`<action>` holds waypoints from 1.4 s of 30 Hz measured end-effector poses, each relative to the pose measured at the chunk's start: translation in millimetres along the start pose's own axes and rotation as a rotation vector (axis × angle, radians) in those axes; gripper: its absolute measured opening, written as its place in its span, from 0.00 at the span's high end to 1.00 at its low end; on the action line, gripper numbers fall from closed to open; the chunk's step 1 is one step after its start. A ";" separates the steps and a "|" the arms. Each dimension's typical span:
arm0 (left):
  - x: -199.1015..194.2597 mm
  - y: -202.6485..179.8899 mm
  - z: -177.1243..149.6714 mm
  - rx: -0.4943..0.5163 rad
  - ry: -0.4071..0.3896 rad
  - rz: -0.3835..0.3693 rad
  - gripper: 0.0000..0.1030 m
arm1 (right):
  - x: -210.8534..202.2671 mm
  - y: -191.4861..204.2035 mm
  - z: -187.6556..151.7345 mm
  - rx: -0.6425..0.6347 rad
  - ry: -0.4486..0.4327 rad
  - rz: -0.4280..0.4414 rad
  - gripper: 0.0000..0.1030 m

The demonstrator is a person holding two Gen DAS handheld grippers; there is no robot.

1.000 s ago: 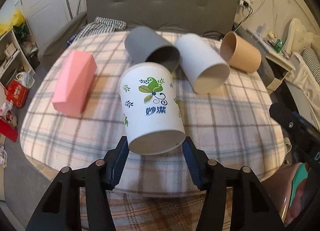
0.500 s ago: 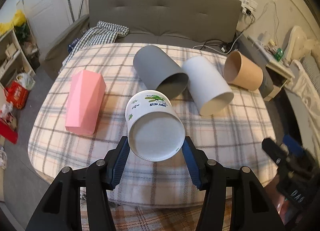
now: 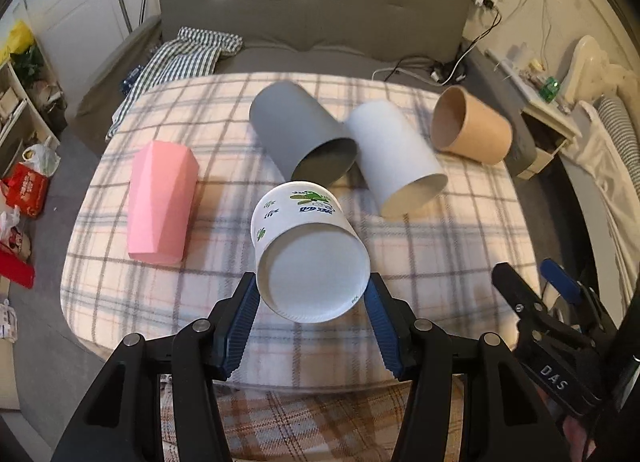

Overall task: Flip cup upside down
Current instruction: 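Grasp the white cup with the left gripper and turn it rim-down, then set the cup rim-down on the table and open the left gripper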

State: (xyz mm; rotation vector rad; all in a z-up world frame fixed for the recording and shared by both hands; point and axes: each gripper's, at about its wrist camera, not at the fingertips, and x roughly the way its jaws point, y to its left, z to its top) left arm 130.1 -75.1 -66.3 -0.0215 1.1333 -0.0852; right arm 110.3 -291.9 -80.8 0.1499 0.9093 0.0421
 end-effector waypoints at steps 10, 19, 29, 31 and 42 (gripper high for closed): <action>29.8 13.7 18.6 -0.034 0.010 0.024 0.46 | 3.6 0.1 -1.2 0.003 0.014 0.003 0.10; 13.5 17.8 10.6 -0.030 -0.050 0.001 0.45 | -3.3 0.2 1.8 0.000 0.004 -0.009 0.10; -66.3 28.8 -15.7 -0.017 -0.332 -0.037 0.29 | -53.8 26.4 2.1 -0.047 -0.097 -0.014 0.10; -83.8 33.4 -26.7 -0.009 -0.399 -0.026 0.23 | -67.1 34.0 -1.3 -0.057 -0.127 -0.013 0.10; -127.9 65.1 -81.6 -0.038 -0.606 0.118 0.02 | -111.0 70.5 -30.3 -0.073 -0.229 -0.003 0.01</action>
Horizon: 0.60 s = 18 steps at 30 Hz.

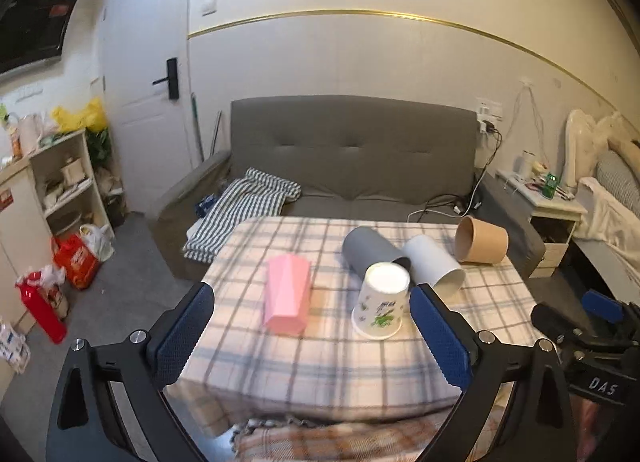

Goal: Flip cup upside down

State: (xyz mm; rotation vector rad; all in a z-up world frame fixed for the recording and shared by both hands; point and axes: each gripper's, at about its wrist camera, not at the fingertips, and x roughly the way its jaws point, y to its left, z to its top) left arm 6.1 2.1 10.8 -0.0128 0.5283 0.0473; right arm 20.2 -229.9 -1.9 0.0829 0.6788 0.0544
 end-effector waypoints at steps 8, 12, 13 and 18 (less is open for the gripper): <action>-11.1 11.9 -8.1 -0.002 -0.037 0.012 0.02 | -18.0 14.3 -3.7 -0.027 -0.048 -0.015 0.00; -10.1 15.4 -11.7 -0.012 -0.029 0.017 0.02 | -21.2 18.0 -1.4 -0.045 -0.073 -0.022 0.00; -9.7 15.4 -12.5 -0.012 -0.027 0.018 0.02 | -21.2 18.3 -1.1 -0.046 -0.073 -0.020 0.00; -8.7 13.5 -15.3 -0.003 -0.018 0.024 0.02 | -19.9 18.5 -2.1 -0.048 -0.066 -0.011 0.00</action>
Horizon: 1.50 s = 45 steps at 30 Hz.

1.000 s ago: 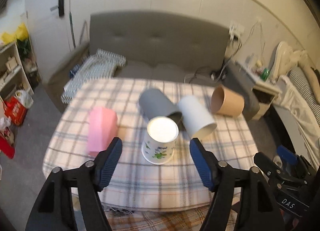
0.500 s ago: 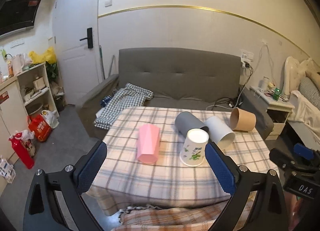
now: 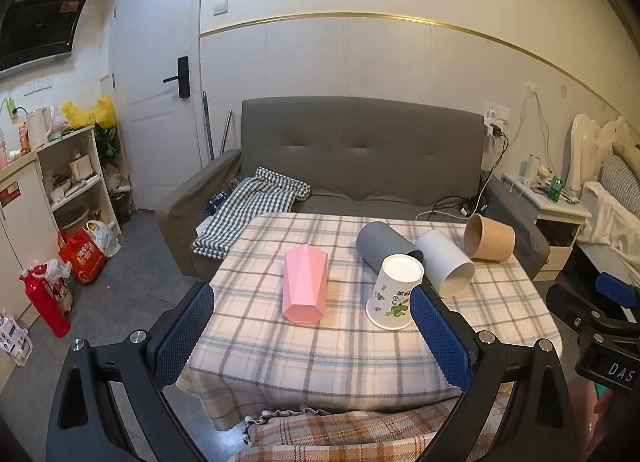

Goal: Flip cup upside down

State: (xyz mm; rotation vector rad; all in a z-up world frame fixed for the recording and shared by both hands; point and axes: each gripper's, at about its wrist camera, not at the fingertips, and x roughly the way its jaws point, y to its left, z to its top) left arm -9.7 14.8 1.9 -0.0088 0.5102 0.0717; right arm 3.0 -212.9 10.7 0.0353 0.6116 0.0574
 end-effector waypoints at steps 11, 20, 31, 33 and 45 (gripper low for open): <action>2.2 -2.3 -2.2 0.002 0.019 -0.009 0.02 | -1.9 0.8 -0.5 0.002 -0.003 0.002 0.00; 2.1 -2.7 -4.8 0.012 0.032 -0.022 0.02 | -1.2 2.6 -1.0 -0.008 0.004 -0.018 0.00; 0.0 -4.4 -5.5 0.017 0.034 -0.033 0.02 | 2.6 2.2 -3.0 -0.007 0.015 -0.019 0.00; 0.4 -4.7 -5.2 0.017 0.035 -0.036 0.02 | 3.3 2.0 -3.3 -0.007 0.015 -0.019 0.00; 0.3 -5.0 -5.6 0.016 0.040 -0.041 0.02 | 5.8 2.0 -6.9 -0.004 0.019 -0.017 0.00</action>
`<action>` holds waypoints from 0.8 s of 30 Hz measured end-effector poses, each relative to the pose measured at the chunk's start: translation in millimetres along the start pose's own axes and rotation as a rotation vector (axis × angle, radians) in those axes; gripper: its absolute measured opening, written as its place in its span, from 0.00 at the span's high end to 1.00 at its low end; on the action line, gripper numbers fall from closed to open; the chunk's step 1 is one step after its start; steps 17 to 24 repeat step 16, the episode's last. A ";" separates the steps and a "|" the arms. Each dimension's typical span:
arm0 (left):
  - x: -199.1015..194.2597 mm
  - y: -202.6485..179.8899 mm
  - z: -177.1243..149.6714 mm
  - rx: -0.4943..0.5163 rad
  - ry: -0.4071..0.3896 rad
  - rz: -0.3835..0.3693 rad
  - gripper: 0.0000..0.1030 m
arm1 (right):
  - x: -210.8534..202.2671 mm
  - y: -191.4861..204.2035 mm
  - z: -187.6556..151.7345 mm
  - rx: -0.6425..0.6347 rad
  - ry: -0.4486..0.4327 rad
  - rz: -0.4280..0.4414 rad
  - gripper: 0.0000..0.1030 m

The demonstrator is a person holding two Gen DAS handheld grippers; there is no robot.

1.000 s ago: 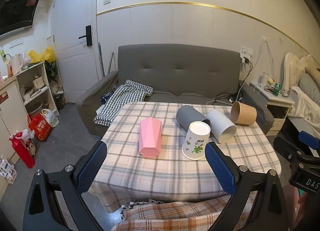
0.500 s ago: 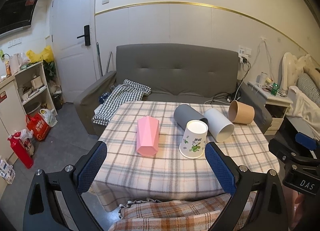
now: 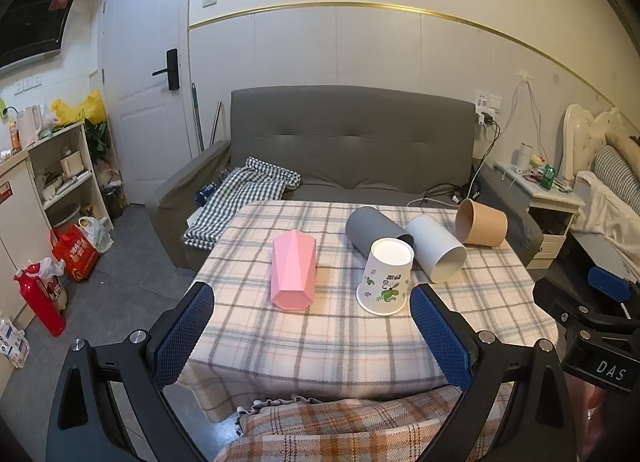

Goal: Flip cup upside down

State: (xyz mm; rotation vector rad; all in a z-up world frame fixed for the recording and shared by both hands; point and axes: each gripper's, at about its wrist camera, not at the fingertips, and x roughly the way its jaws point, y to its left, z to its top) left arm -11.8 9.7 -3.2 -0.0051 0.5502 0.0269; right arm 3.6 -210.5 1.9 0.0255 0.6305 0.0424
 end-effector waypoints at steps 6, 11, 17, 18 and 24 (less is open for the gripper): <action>0.4 0.1 -0.5 -0.001 0.000 0.000 0.02 | -0.2 0.0 0.5 -0.001 0.000 0.000 0.00; 0.7 0.1 -0.9 -0.003 0.003 -0.001 0.02 | 1.7 2.6 -5.8 -0.003 0.004 0.000 0.00; 3.3 2.6 -4.2 -0.022 0.014 -0.006 0.02 | 1.6 4.3 -7.4 -0.001 0.008 0.001 0.00; 3.3 2.6 -4.2 -0.022 0.014 -0.006 0.02 | 1.6 4.3 -7.4 -0.001 0.008 0.001 0.00; 3.3 2.6 -4.2 -0.022 0.014 -0.006 0.02 | 1.6 4.3 -7.4 -0.001 0.008 0.001 0.00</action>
